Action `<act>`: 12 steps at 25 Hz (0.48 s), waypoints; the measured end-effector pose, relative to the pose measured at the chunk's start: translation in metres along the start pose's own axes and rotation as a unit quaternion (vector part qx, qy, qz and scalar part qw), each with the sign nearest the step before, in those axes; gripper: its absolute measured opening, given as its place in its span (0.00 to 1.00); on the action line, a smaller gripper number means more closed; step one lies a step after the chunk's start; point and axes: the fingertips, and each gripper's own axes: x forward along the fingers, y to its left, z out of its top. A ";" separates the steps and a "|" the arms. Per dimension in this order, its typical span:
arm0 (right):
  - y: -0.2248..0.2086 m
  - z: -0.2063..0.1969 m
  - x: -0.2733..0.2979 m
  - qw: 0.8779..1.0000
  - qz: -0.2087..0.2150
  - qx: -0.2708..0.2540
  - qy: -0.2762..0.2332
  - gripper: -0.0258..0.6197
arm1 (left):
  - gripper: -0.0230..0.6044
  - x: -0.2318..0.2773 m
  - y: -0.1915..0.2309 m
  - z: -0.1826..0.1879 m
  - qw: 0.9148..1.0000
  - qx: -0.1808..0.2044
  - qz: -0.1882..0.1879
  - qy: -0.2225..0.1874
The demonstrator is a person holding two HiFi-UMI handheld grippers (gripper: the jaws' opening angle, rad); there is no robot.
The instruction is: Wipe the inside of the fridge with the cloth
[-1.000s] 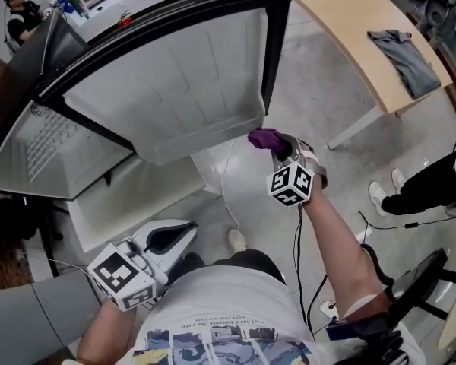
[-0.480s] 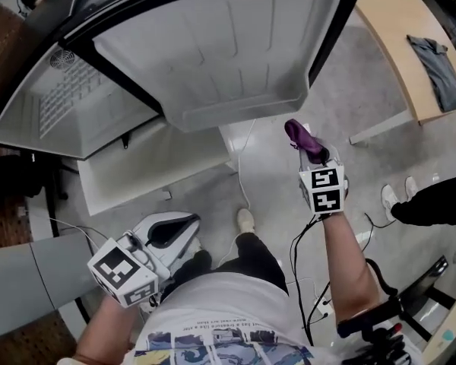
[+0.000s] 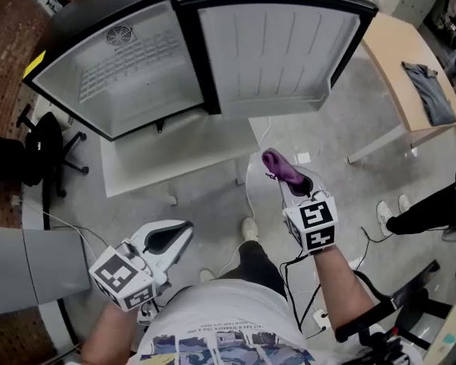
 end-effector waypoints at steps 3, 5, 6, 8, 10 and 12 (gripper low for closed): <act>0.066 0.003 -0.027 1.000 0.018 -0.011 -0.007 0.12 | 0.05 -0.061 -0.001 -0.037 1.000 -0.008 0.022 -0.014; 0.104 0.003 -0.046 0.999 0.032 -0.015 -0.010 0.12 | 0.05 -0.094 -0.004 -0.062 0.999 -0.021 0.036 -0.024; 0.121 0.001 -0.056 0.999 0.038 -0.013 -0.011 0.12 | 0.05 -0.109 -0.007 -0.074 0.998 -0.027 0.040 -0.026; 0.155 -0.006 -0.077 0.999 0.044 -0.007 -0.009 0.12 | 0.05 -0.135 -0.012 -0.095 0.998 -0.032 0.041 -0.029; 0.187 -0.008 -0.096 0.999 0.045 -0.008 -0.008 0.12 | 0.05 -0.159 -0.015 -0.108 0.998 -0.028 0.036 -0.034; 0.216 -0.008 -0.113 0.999 0.050 -0.012 -0.008 0.12 | 0.05 -0.180 -0.022 -0.117 0.998 -0.023 0.034 -0.039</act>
